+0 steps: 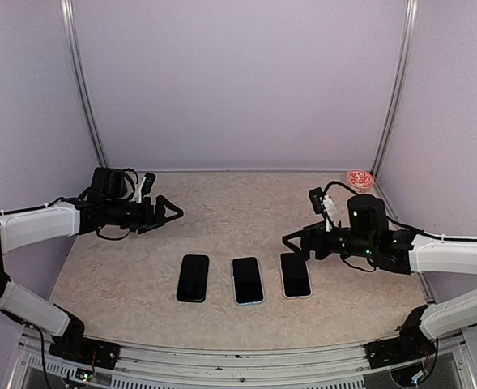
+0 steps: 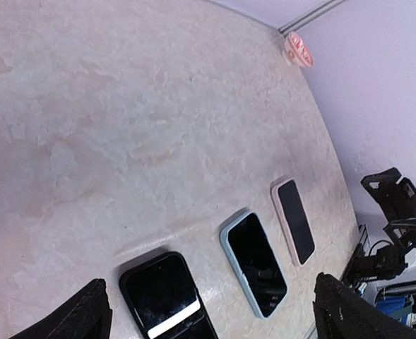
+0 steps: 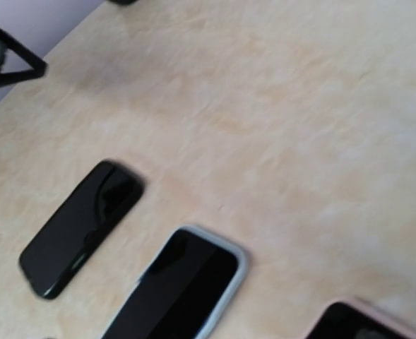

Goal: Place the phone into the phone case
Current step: Reset both arms

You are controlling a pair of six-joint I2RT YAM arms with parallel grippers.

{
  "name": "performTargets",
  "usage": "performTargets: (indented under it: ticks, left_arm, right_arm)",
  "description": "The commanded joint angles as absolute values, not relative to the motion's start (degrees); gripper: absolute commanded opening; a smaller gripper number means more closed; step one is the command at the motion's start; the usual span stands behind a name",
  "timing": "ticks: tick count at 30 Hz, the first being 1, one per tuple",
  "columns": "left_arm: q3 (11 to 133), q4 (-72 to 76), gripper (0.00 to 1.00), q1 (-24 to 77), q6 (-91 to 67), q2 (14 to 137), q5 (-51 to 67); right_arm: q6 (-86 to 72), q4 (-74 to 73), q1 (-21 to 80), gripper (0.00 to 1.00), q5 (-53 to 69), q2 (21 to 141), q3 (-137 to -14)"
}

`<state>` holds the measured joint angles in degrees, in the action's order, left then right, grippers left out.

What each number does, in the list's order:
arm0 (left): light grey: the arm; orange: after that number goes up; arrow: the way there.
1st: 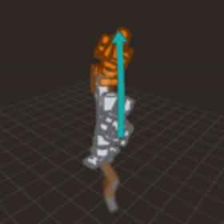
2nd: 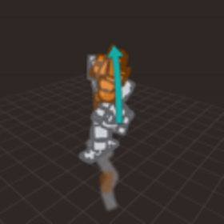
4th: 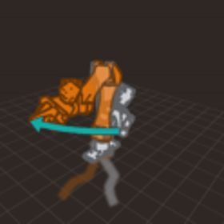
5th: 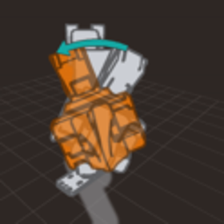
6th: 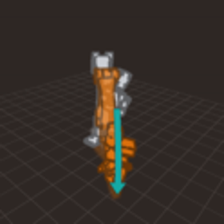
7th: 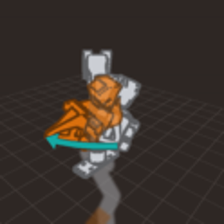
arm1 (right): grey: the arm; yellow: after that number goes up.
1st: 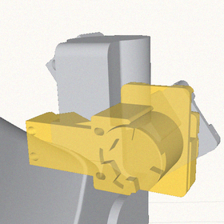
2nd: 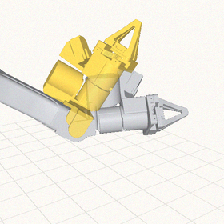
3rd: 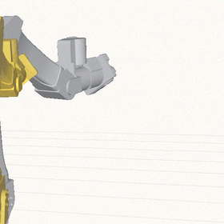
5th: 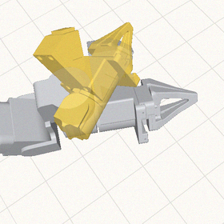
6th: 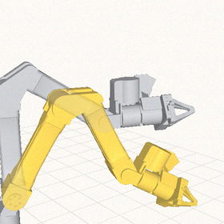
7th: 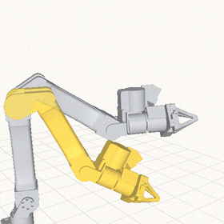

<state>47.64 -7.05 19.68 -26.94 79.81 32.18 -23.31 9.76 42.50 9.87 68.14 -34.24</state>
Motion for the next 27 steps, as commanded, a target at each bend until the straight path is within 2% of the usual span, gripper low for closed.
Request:
performTargets:
  ticks: [1,6,12,17,22,27]
  left_arm:
    - [43.3,7.0,0.99,19.5,-28.9,75.3,27.0]
    - [40.1,14.5,0.99,19.6,-29.2,72.3,21.2]
    - [38.7,14.3,0.99,22.0,-24.2,66.7,-0.4]
    - [35.4,18.6,0.99,24.0,-20.4,65.1,-10.9]
    - [32.8,27.6,0.99,29.4,-12.8,67.8,-20.1]
    - [32.0,33.9,0.99,31.6,-8.6,71.9,-20.6]
  right_arm:
    - [-19.2,8.9,40.9,0.94,4.8,65.3,-35.8]
    - [-16.7,8.5,39.6,1.00,-2.1,65.3,-36.0]
    - [-7.8,14.5,39.5,1.00,-15.7,64.1,-33.1]
    - [-5.4,9.6,37.7,1.00,-12.2,67.1,-39.3]
    - [-2.9,12.4,37.1,1.00,-11.9,71.4,-41.9]
    - [-3.5,13.9,33.1,1.00,-5.4,73.9,-43.2]
